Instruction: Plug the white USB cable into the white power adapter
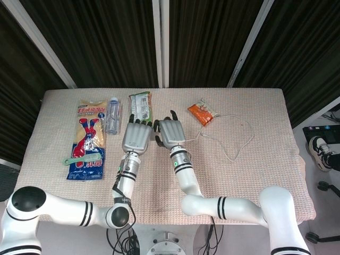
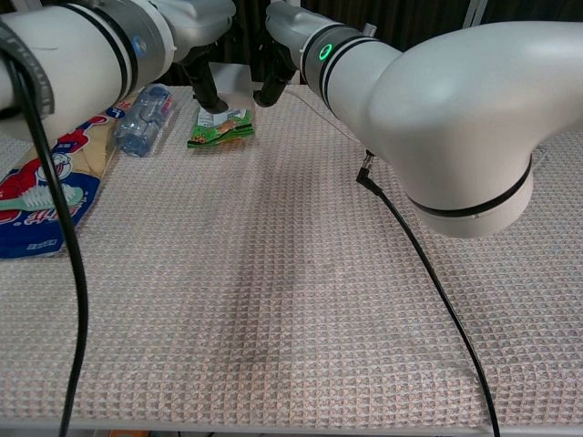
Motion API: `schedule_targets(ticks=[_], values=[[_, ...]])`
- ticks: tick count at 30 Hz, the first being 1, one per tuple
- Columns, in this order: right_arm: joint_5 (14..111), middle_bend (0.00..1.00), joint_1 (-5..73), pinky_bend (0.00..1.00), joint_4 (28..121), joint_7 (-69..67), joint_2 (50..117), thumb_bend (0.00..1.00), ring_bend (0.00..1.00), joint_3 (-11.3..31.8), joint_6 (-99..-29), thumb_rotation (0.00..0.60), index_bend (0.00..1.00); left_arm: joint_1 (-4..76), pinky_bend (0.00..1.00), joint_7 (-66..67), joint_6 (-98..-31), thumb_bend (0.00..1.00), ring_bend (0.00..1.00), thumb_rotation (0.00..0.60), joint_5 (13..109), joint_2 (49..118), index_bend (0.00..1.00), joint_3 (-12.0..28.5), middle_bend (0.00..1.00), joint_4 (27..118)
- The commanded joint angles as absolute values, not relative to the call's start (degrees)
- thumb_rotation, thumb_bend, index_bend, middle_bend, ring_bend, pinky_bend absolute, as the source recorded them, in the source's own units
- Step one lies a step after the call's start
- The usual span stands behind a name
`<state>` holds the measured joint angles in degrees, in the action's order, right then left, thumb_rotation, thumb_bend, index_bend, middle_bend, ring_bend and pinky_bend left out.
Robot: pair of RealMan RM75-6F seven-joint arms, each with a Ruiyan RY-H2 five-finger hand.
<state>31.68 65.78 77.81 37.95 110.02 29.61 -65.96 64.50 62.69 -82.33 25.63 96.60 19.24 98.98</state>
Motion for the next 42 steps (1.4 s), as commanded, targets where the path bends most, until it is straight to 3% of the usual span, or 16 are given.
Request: schedule_targets(ticks=[1, 4, 9, 14, 19, 23, 27, 42], values=[[31.77, 0.49, 65.63, 0.00, 77.87, 37.74, 110.10, 0.40, 0.29, 29.59, -66.17, 0.600, 0.61, 64.44, 0.14, 62.77, -82.35, 0.34, 0.30, 0.589, 25.54, 96.69, 0.46, 19.37, 0.48, 98.98], [31.94, 0.48, 65.40, 0.00, 78.23, 37.72, 109.83, 0.36, 0.29, 29.36, -66.12, 0.600, 0.56, 64.20, 0.14, 62.57, -82.16, 0.34, 0.30, 0.591, 25.49, 96.52, 0.46, 19.52, 0.48, 99.19], [32.18, 0.44, 65.18, 0.00, 79.03, 38.04, 109.27, 0.23, 0.27, 29.10, -66.28, 0.600, 0.36, 63.91, 0.14, 62.32, -82.15, 0.34, 0.30, 0.591, 25.93, 96.12, 0.46, 19.65, 0.48, 99.67], [32.45, 0.44, 64.94, 0.00, 79.31, 38.17, 108.85, 0.22, 0.27, 28.91, -66.59, 0.600, 0.33, 63.66, 0.14, 62.24, -81.83, 0.34, 0.30, 0.594, 25.84, 95.73, 0.46, 19.73, 0.48, 100.18], [32.45, 0.44, 64.45, 0.00, 79.45, 37.82, 108.37, 0.24, 0.27, 28.87, -66.62, 0.600, 0.34, 63.38, 0.14, 61.90, -81.33, 0.34, 0.30, 0.593, 25.66, 95.30, 0.46, 19.84, 0.48, 100.20], [32.64, 0.44, 64.19, 0.00, 79.56, 37.64, 108.19, 0.32, 0.27, 28.66, -66.67, 0.600, 0.46, 63.27, 0.14, 61.66, -80.93, 0.34, 0.30, 0.592, 25.45, 95.03, 0.46, 20.01, 0.48, 100.15], [32.58, 0.44, 64.12, 0.00, 79.23, 37.50, 108.36, 0.33, 0.28, 28.54, -66.55, 0.600, 0.52, 63.33, 0.14, 61.65, -80.76, 0.34, 0.30, 0.591, 25.44, 94.93, 0.46, 20.05, 0.48, 100.13], [32.90, 0.45, 64.00, 0.00, 77.93, 35.90, 109.47, 0.34, 0.29, 29.03, -66.43, 0.600, 0.58, 63.58, 0.15, 61.34, -80.03, 0.34, 0.30, 0.593, 24.07, 94.89, 0.46, 20.78, 0.48, 99.23]])
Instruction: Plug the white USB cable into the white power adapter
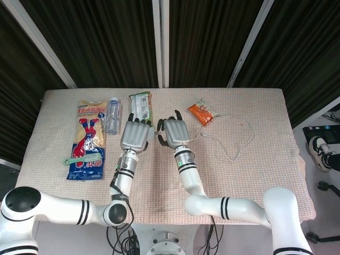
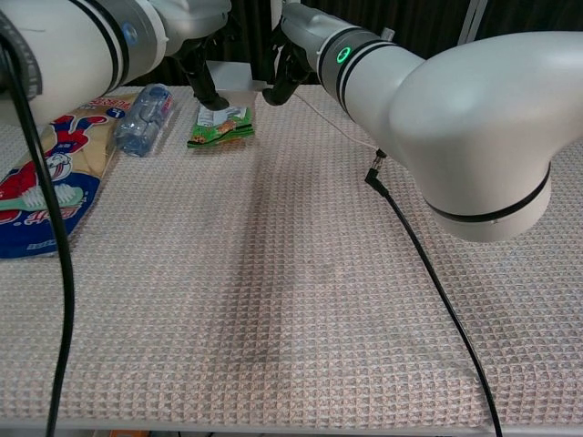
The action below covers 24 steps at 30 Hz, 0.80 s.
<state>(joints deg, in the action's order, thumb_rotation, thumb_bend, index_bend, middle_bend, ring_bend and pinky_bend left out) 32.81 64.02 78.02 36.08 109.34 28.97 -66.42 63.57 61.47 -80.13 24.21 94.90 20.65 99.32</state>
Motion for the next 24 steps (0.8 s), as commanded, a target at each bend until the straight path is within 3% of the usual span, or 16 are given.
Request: schedule_targets(ticks=[1, 18, 20, 24], values=[[32.96, 0.45, 63.99, 0.00, 77.86, 35.79, 109.55, 0.34, 0.29, 29.06, -66.46, 0.600, 0.58, 63.58, 0.15, 61.27, -79.97, 0.34, 0.30, 0.594, 23.96, 94.87, 0.46, 20.86, 0.48, 99.17], [33.36, 0.45, 64.05, 0.00, 77.25, 35.27, 110.57, 0.34, 0.28, 29.47, -66.49, 0.600, 0.58, 63.74, 0.15, 60.59, -79.88, 0.34, 0.30, 0.592, 24.12, 95.57, 0.46, 20.85, 0.48, 98.26], [33.36, 0.45, 63.73, 0.00, 77.65, 35.40, 110.14, 0.31, 0.27, 29.24, -66.33, 0.600, 0.51, 63.51, 0.15, 60.30, -79.87, 0.34, 0.30, 0.593, 24.41, 95.36, 0.46, 20.66, 0.48, 98.37], [33.21, 0.36, 62.76, 0.00, 79.26, 35.77, 108.71, 0.09, 0.18, 28.77, -66.32, 0.600, 0.27, 62.82, 0.15, 59.05, -79.49, 0.33, 0.29, 0.590, 25.36, 94.83, 0.46, 20.26, 0.47, 98.90]])
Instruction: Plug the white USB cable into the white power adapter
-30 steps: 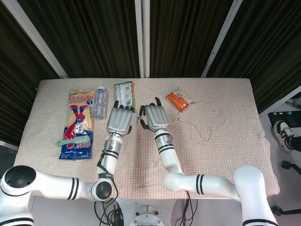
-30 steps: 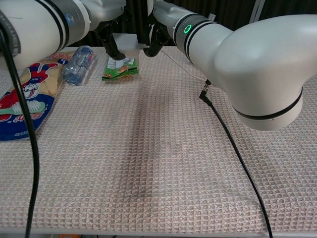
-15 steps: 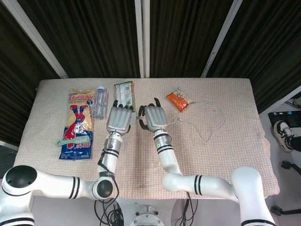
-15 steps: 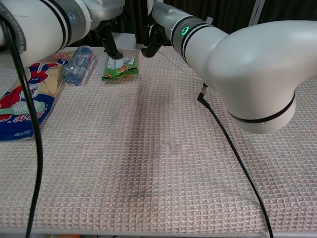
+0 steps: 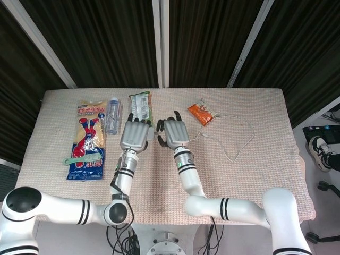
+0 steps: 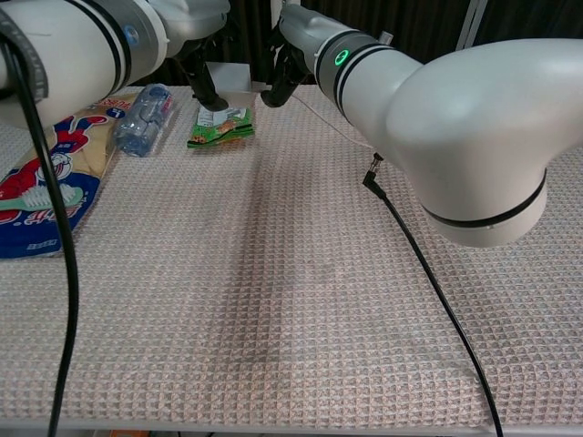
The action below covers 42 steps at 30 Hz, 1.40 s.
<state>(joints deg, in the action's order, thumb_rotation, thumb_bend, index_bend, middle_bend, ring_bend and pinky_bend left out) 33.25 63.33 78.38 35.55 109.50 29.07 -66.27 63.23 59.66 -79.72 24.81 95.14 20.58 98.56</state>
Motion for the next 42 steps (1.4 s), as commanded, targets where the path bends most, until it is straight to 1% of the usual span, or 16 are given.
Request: schedule_targets(ticks=[1, 3, 5, 10, 14, 16, 19, 21, 25, 28, 31, 33, 34, 37, 39, 42], values=[[33.18, 0.34, 62.46, 0.00, 79.82, 35.90, 108.26, 0.06, 0.16, 28.60, -66.36, 0.600, 0.23, 62.61, 0.15, 58.75, -79.38, 0.33, 0.29, 0.589, 25.64, 94.68, 0.46, 20.07, 0.47, 99.06], [33.41, 0.31, 61.68, 0.00, 81.19, 36.26, 107.04, 0.03, 0.15, 28.09, -66.77, 0.600, 0.16, 62.01, 0.15, 57.88, -78.92, 0.33, 0.29, 0.592, 26.20, 94.20, 0.46, 19.59, 0.46, 99.47], [33.93, 0.30, 60.66, 0.00, 82.95, 36.76, 105.42, 0.03, 0.14, 27.27, -67.35, 0.600, 0.12, 61.07, 0.15, 56.31, -78.07, 0.33, 0.28, 0.591, 26.63, 93.50, 0.46, 19.21, 0.46, 100.09], [36.33, 0.28, 57.00, 0.00, 88.79, 37.43, 99.56, 0.03, 0.13, 24.41, -68.80, 0.600, 0.10, 58.31, 0.15, 51.46, -74.22, 0.33, 0.28, 0.590, 27.93, 91.49, 0.45, 17.35, 0.45, 100.67], [38.87, 0.27, 53.15, 0.00, 94.13, 36.26, 93.46, 0.02, 0.13, 22.26, -69.58, 0.600, 0.09, 55.72, 0.15, 46.45, -69.73, 0.32, 0.24, 0.592, 28.04, 91.06, 0.43, 15.11, 0.40, 98.21], [40.42, 0.27, 51.04, 0.00, 96.29, 35.18, 90.31, 0.02, 0.13, 20.97, -69.84, 0.600, 0.08, 54.71, 0.15, 44.32, -67.46, 0.32, 0.22, 0.594, 27.79, 91.66, 0.40, 13.98, 0.38, 95.71], [42.32, 0.27, 48.48, 0.00, 98.49, 33.28, 86.84, 0.02, 0.13, 19.38, -69.84, 0.600, 0.08, 53.82, 0.13, 42.24, -64.72, 0.30, 0.17, 0.600, 27.67, 92.35, 0.32, 12.82, 0.34, 92.70], [43.89, 0.26, 46.66, 0.00, 99.80, 31.51, 84.54, 0.03, 0.13, 18.14, -69.56, 0.600, 0.08, 53.35, 0.11, 41.39, -63.90, 0.29, 0.13, 0.600, 28.34, 92.99, 0.26, 11.97, 0.30, 90.73], [47.43, 0.26, 43.28, 0.00, 101.46, 27.26, 80.88, 0.03, 0.13, 16.35, -69.65, 0.600, 0.08, 52.12, 0.09, 39.34, -63.07, 0.27, 0.07, 0.600, 31.10, 92.34, 0.19, 10.86, 0.23, 89.96], [50.77, 0.26, 40.10, 0.00, 102.52, 23.19, 77.53, 0.03, 0.13, 15.05, -70.35, 0.600, 0.08, 49.90, 0.07, 37.13, -65.09, 0.26, 0.05, 0.600, 35.67, 89.00, 0.15, 9.87, 0.21, 91.93], [54.32, 0.26, 37.01, 0.00, 103.58, 19.99, 74.43, 0.03, 0.13, 13.71, -72.01, 0.600, 0.08, 46.37, 0.07, 33.64, -69.15, 0.25, 0.05, 0.600, 40.94, 84.58, 0.15, 8.90, 0.20, 94.81], [58.00, 0.26, 34.19, 0.00, 104.56, 16.95, 71.70, 0.04, 0.13, 12.40, -73.81, 0.600, 0.09, 42.71, 0.06, 29.44, -72.31, 0.24, 0.05, 0.600, 45.76, 80.37, 0.15, 7.66, 0.20, 96.17], [59.80, 0.26, 32.92, 0.00, 104.98, 15.36, 70.38, 0.05, 0.13, 11.71, -74.47, 0.600, 0.10, 41.06, 0.06, 27.22, -73.39, 0.24, 0.05, 0.600, 48.40, 78.45, 0.15, 6.84, 0.20, 96.31], [67.36, 0.24, 28.59, 0.00, 105.52, 8.53, 65.77, 0.15, 0.13, 8.83, -76.43, 0.600, 0.12, 35.05, 0.05, 19.29, -77.48, 0.24, 0.05, 0.600, 56.30, 72.73, 0.17, 3.67, 0.20, 95.59], [71.97, 0.23, 25.36, 0.00, 104.85, 4.21, 63.47, 0.21, 0.11, 7.04, -79.20, 0.600, 0.12, 30.99, 0.03, 13.53, -79.84, 0.24, 0.05, 0.600, 61.48, 69.25, 0.17, 1.09, 0.21, 94.58], [76.57, 0.23, 21.00, 0.00, 103.55, 0.06, 62.05, 0.22, 0.10, 4.94, -83.82, 0.600, 0.12, 25.66, 0.01, 6.90, -83.02, 0.24, 0.05, 0.600, 66.54, 65.49, 0.18, -2.02, 0.21, 93.96]])
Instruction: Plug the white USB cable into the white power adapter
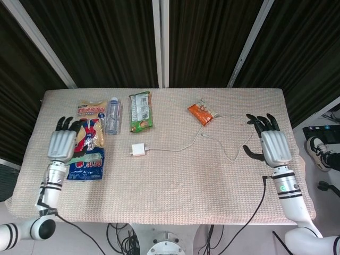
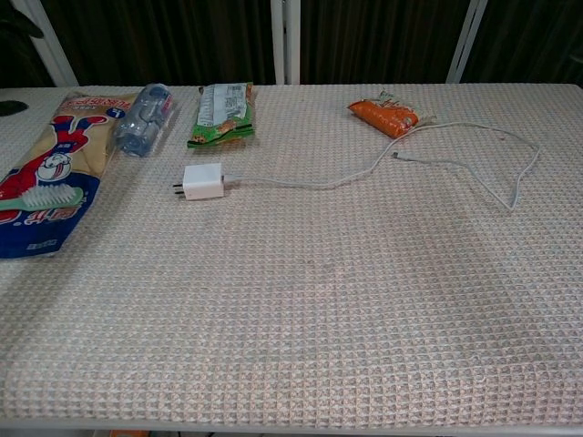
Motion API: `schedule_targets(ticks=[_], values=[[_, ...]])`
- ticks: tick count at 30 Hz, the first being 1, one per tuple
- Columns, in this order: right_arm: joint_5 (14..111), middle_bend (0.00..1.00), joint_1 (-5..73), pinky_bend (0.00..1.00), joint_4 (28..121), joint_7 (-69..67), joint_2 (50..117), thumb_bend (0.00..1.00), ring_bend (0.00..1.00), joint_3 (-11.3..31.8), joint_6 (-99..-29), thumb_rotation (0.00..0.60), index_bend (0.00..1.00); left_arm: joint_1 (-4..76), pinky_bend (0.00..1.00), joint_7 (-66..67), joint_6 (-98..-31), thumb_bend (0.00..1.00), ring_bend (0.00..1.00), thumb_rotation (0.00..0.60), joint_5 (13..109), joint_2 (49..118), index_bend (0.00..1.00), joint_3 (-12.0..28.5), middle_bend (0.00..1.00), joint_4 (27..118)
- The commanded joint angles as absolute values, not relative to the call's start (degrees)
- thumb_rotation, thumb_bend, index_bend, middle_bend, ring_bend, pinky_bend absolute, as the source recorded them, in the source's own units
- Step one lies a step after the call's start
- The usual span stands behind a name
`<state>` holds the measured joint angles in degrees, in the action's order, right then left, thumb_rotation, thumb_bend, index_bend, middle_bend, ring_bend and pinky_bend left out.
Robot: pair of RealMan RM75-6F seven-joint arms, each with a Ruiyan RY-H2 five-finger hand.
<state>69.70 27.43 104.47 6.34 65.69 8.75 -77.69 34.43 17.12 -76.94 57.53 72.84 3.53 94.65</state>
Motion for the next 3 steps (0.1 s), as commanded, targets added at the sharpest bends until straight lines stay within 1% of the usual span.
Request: schedule_targets(ticks=[1, 3], values=[[77.58, 0.23, 19.85, 0.00, 103.30, -0.99, 61.83, 0.22, 0.10, 4.40, -84.97, 0.600, 0.12, 24.16, 0.01, 5.41, -83.98, 0.24, 0.05, 0.600, 67.57, 64.62, 0.18, -2.78, 0.21, 93.95], [79.47, 0.23, 17.49, 0.00, 102.88, -3.26, 61.21, 0.22, 0.10, 3.17, -86.90, 0.600, 0.12, 20.78, 0.00, 3.35, -86.46, 0.24, 0.05, 0.600, 69.19, 63.17, 0.18, -4.16, 0.21, 94.08]])
